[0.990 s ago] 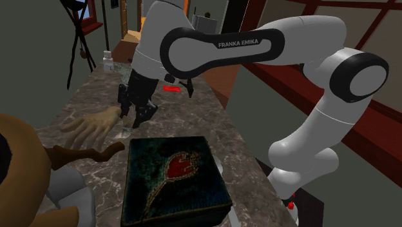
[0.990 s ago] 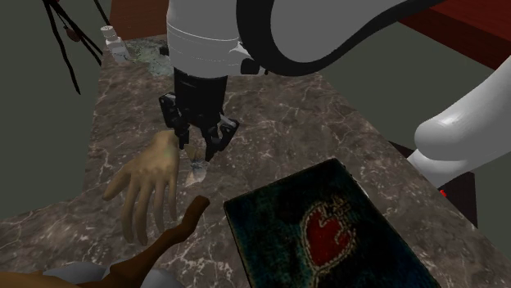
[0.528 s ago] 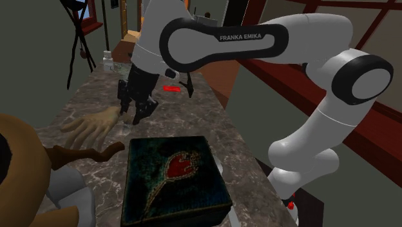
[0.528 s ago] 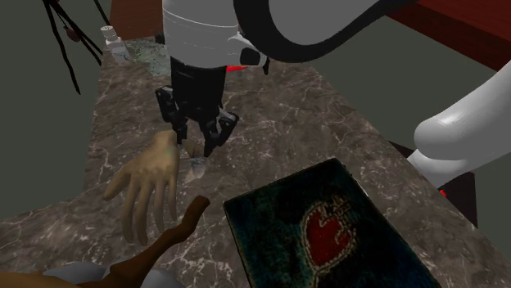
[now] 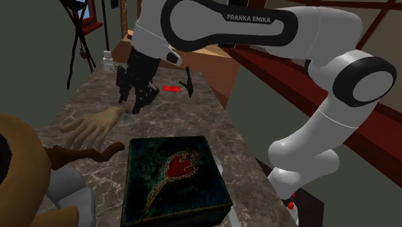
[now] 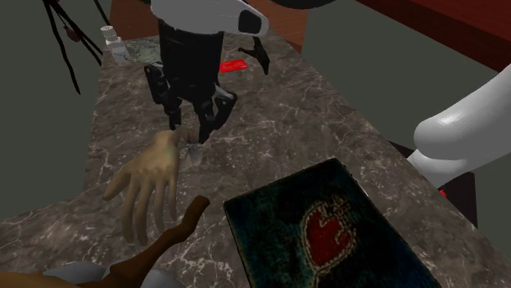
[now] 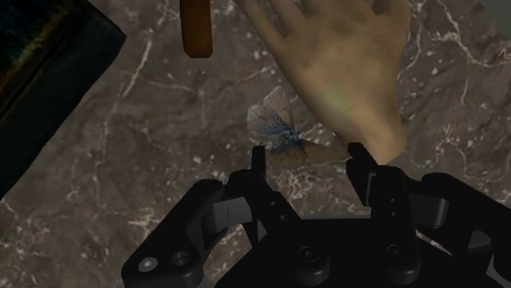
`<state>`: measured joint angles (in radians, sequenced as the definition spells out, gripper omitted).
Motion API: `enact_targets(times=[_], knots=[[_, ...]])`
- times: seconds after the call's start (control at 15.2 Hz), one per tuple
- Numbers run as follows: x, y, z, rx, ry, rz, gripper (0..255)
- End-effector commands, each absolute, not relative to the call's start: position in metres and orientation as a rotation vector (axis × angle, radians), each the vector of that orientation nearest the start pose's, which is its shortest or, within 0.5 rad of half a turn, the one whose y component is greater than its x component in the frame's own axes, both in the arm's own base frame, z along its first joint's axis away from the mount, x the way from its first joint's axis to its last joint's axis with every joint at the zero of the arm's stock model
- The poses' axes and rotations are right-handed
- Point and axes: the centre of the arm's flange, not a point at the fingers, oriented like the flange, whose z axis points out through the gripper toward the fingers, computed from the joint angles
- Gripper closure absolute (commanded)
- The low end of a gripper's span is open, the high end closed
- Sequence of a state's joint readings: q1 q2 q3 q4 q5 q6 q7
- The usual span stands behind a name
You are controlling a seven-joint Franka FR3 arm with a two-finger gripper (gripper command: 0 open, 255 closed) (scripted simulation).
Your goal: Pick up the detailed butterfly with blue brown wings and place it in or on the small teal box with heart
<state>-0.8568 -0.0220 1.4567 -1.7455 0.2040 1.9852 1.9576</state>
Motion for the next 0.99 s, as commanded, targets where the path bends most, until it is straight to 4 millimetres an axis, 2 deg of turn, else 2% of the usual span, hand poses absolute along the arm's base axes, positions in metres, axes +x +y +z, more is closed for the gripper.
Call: enact_targets(times=[0.0,0.92], knots=[[0.474,0.345,0.594,-2.171,1.857,0.14,255],[0.474,0.345,0.668,-2.171,1.857,0.14,255]])
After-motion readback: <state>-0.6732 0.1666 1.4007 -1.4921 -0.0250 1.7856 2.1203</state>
